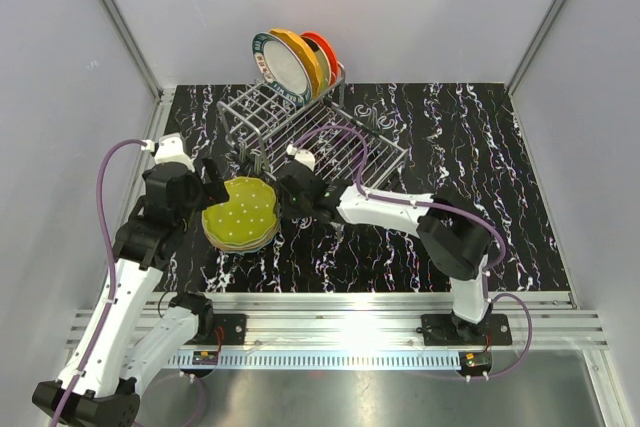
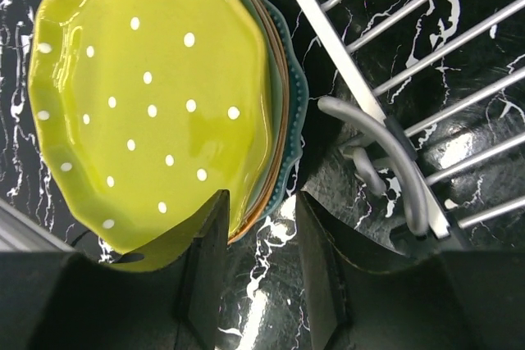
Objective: Load the plates into the dish rack
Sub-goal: Grab a plate with the right arm
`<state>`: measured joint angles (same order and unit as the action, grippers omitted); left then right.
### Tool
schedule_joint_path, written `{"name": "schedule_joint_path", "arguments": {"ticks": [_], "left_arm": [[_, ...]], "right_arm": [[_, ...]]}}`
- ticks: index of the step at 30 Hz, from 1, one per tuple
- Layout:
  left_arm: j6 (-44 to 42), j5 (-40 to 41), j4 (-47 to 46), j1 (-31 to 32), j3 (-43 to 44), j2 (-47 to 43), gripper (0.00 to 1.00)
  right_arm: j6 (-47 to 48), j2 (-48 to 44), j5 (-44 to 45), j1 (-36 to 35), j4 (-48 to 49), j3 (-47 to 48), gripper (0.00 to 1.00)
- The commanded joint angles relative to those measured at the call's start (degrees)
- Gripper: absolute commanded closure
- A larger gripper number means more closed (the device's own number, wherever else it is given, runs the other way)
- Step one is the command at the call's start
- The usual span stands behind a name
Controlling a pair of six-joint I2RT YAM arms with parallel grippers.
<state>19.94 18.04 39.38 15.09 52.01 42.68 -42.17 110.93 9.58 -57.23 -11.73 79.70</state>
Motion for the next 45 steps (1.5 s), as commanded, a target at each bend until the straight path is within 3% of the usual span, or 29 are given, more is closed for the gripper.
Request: {"name": "schedule_joint_path", "arguments": {"ticks": [1,7,17,27,45], "left_arm": [[0.27,-0.02,-1.93,-0.33,0.11,-0.75,0.02],[0.27,-0.20,-2.02,-0.33,0.20,-0.75,0.01],[0.18,-0.90,-2.02,-0.33,0.11,-0.66,0.01],[0.45,-0.73,-2.02,-0.33,0.02,-0.58,0.01],[0.53,-0.81,-1.85,-0.33,0.37,1.09,0.01]], "right_arm": [[-1.33,1.91,1.32,-0.60,-0.05,3.35,0.55],[-1.25,5.34,0.79,-0.60,0.04,6.16,0.56],[-0.98,6.40,1.49,-0.69,-0.67,7.49,0.72],[-0.37,3.68,2.46,-0.69,-1.54,9.06,1.00],[4.99,1.65,7.47,-0.69,-9.01,18.21,1.00]]}}
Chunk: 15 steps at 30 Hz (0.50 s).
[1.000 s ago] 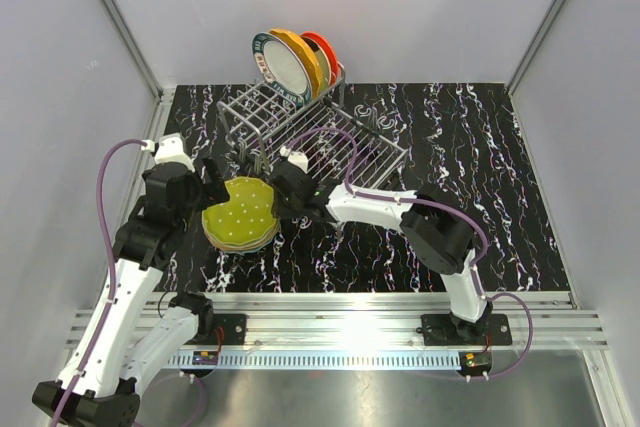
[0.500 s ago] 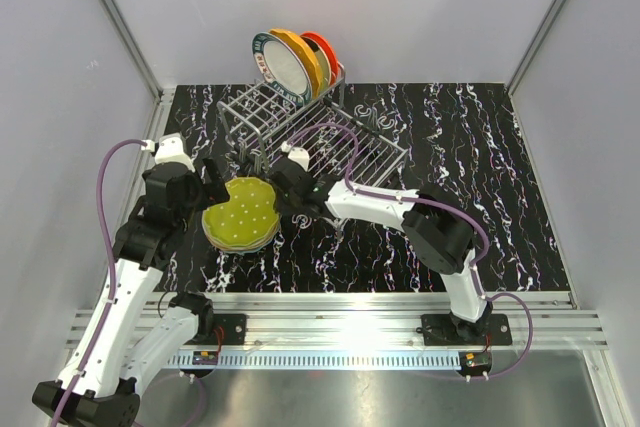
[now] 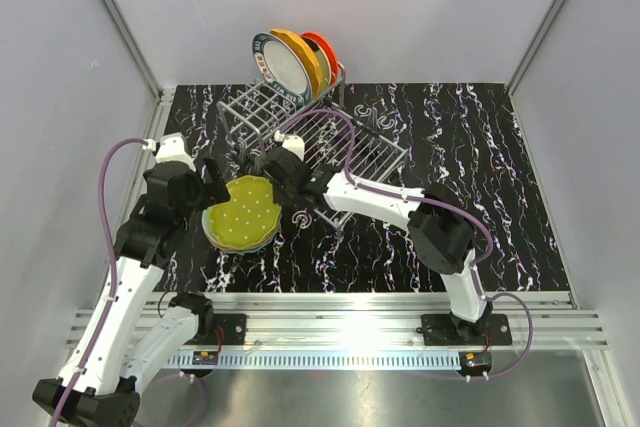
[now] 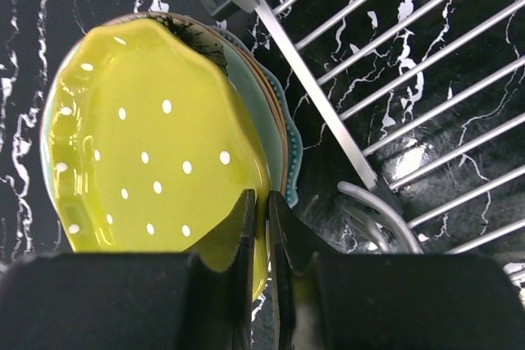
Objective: Load the plates into the dish rack
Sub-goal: Grab a plate with the right arm
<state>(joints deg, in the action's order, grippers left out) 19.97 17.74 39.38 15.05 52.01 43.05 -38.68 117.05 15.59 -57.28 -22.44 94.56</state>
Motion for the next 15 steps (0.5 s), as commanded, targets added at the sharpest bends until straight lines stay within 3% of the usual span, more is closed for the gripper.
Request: {"name": "schedule_joint_path", "arguments": {"ticks": [1,10,15], "left_arm": [[0.69,-0.51,-1.67,-0.28,0.55,1.51,0.01],[3.23,-5.25,1.75,-0.28,7.05,7.66,0.03],[9.46,-4.73,3.34,-0.55,6.18,9.68,0.22]], "right_arm": [[1.59,-4.47,1.80,-0.56,1.43,3.26,1.00],[2.46,-6.93,3.56,-0.64,5.38,-2.36,1.00],[2.99,-7.89,3.65,-0.56,4.94,-2.89,1.00]]}}
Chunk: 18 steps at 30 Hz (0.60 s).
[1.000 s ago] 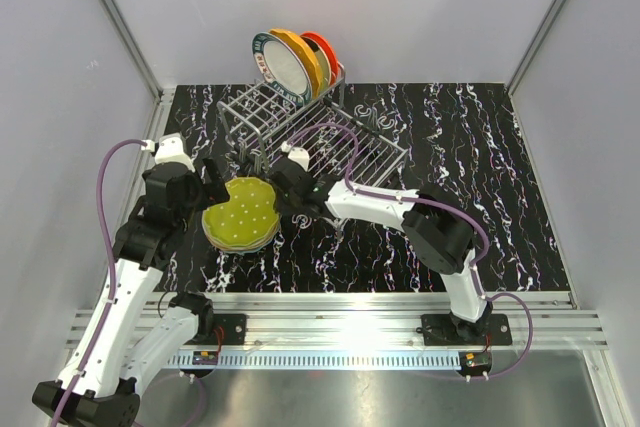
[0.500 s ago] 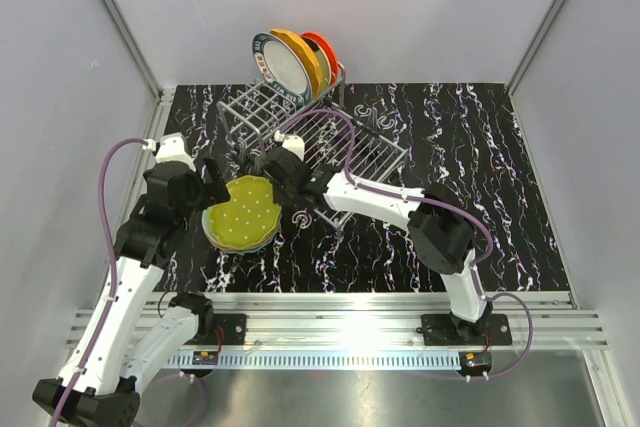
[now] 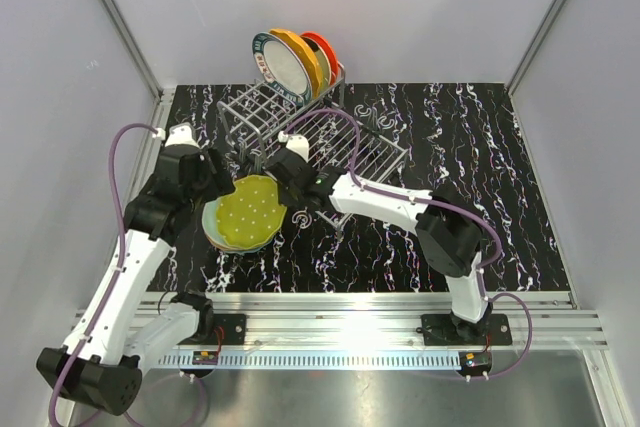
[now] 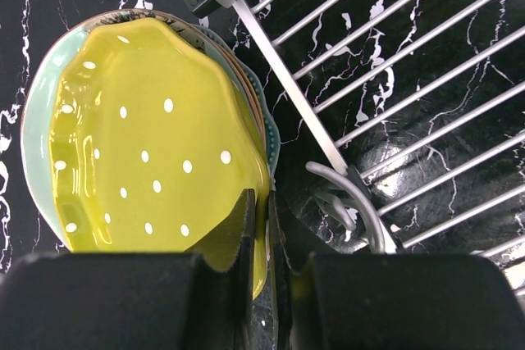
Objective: Load the plates into the dish rack
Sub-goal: Grab a plate with the right arm
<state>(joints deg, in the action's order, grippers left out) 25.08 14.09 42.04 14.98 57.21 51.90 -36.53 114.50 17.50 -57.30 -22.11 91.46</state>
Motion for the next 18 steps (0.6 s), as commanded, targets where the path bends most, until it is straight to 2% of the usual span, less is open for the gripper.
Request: {"name": "schedule_joint_path", "arguments": {"ticks": [1,3,6,8,13,18], "left_arm": [[5.41,-1.25,0.67,-0.65,0.28,1.62,0.25],[8.48,-1.96,0.50,-0.92,-1.74,2.59,0.35],[12.18,-3.80,0.41,-1.53,-4.03,5.74,0.44],[14.45,-4.77,0.23,-1.71,-5.26,6.98,0.44],[18.59,-2.85,0.15,-1.89,-8.07,9.62,0.60],[21.06,-1.00,-0.73,-1.89,-10.45,11.90,0.69]], "right_arm": [[0.68,-5.60,2.01,-0.62,4.97,-0.14,1.00],[0.50,-6.22,2.10,-0.62,5.49,-1.37,1.00],[0.32,-6.83,2.19,-0.53,6.20,-2.77,1.00],[0.06,-7.18,1.67,-0.62,6.55,-3.48,1.00],[0.50,-7.27,1.31,-0.45,6.82,-4.01,1.00],[0.15,-7.88,0.35,-0.45,8.39,-5.76,1.00]]}}
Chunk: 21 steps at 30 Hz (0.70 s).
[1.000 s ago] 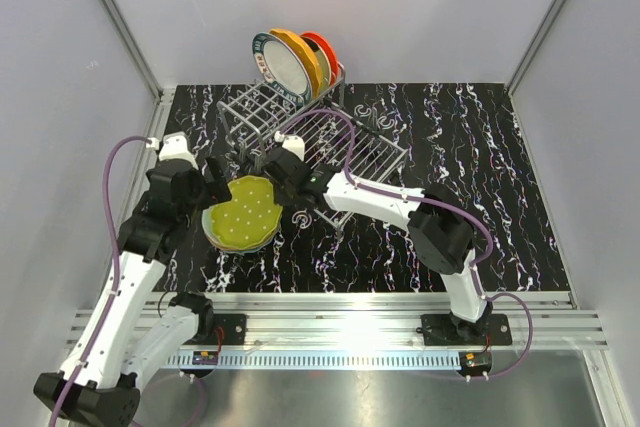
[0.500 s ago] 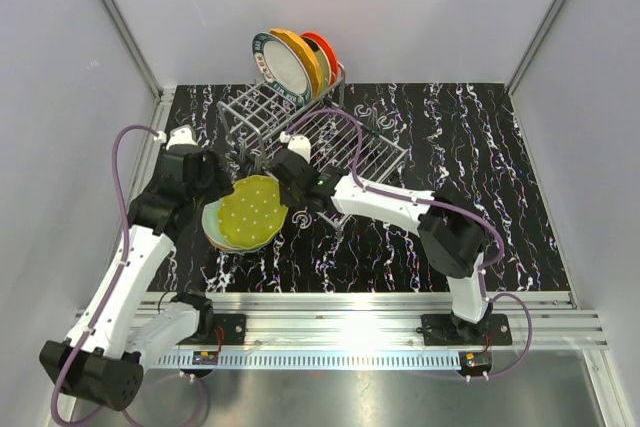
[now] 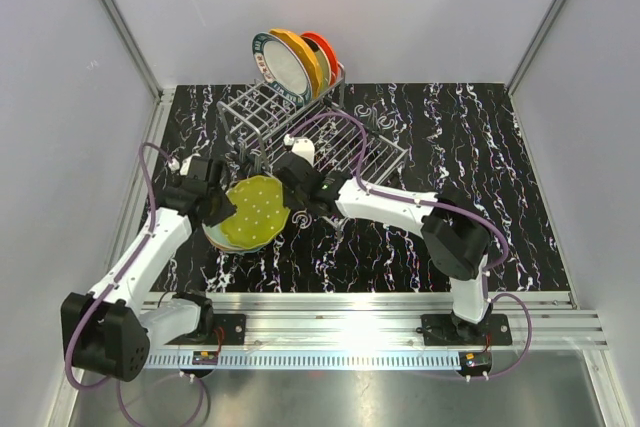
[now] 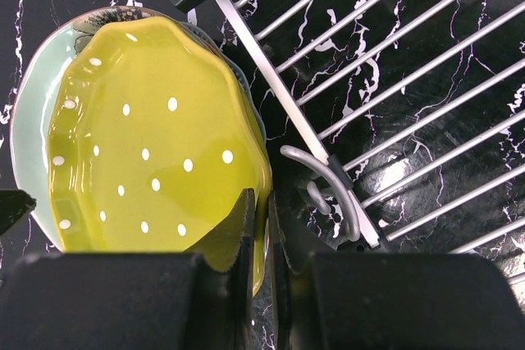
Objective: Load the plates into the dish rack
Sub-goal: Grab a plate with the right arm
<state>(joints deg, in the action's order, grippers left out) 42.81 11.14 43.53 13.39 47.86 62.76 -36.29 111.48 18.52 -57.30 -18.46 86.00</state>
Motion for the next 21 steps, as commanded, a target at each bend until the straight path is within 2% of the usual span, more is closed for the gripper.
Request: {"name": "schedule_joint_path", "arguments": {"ticks": [1,7,9,16,21], "left_arm": [[3.68,2.66,-2.74,-0.38,-1.71,1.39,0.76],[5.61,4.24,-4.15,-0.38,-4.17,5.35,0.82],[6.06,4.42,-4.15,-0.38,-4.61,6.14,0.86],[7.29,5.21,-6.00,-0.38,-6.98,6.32,0.93],[7.56,4.16,-6.61,-0.38,-7.51,6.58,0.95]], "right_arm": [[-0.09,-5.04,-0.86,-0.45,4.92,-0.74,1.00],[-0.53,-5.75,-1.56,0.17,5.89,-2.93,1.00],[-0.62,-6.27,-1.74,0.34,6.33,-3.55,1.00],[-0.88,-7.07,-3.14,0.70,7.47,-5.75,0.99],[-2.46,-7.42,-4.63,1.05,8.79,-7.33,0.86]]}}
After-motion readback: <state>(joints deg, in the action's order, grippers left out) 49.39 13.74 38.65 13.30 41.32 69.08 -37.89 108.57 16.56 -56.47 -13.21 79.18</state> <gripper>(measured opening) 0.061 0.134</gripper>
